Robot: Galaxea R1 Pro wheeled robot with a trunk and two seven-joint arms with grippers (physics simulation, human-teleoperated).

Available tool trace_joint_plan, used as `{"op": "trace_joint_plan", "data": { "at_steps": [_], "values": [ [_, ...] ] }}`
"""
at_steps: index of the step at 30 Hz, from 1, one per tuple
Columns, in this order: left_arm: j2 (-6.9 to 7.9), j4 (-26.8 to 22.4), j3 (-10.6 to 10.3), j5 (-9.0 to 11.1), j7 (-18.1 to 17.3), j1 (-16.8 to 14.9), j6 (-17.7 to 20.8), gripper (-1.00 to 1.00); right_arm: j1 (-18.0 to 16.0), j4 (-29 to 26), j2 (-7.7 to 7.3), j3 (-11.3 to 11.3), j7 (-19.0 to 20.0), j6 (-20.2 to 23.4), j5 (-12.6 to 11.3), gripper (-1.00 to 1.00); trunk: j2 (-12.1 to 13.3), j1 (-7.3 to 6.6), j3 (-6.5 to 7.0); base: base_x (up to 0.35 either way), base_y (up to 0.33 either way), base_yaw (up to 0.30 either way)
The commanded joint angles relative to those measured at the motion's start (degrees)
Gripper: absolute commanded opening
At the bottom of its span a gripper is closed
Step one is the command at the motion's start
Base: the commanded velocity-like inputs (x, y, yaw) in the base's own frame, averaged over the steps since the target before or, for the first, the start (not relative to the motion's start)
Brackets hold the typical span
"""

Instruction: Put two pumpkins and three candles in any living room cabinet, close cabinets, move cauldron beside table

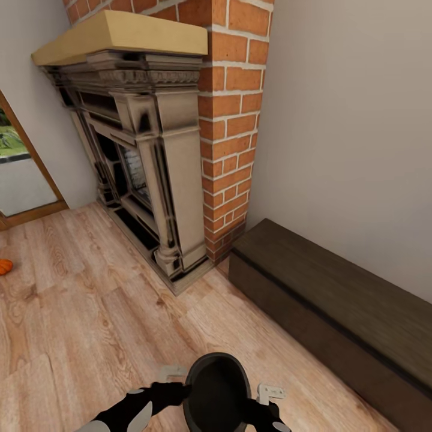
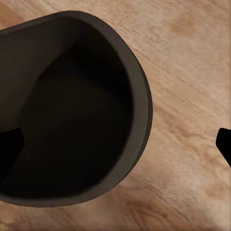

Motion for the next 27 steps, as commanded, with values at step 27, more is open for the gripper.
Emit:
{"op": "trace_joint_plan", "data": {
  "at_steps": [27],
  "values": [
    [-0.13,0.07,-0.68,0.55,-1.42,0.14,0.38,1.0,-0.05,0.17,0.08,0.81,-0.34,-0.89,-0.61,1.0,-10.86,5.93,-4.89,0.0,0.0,0.0]
  ]
}}
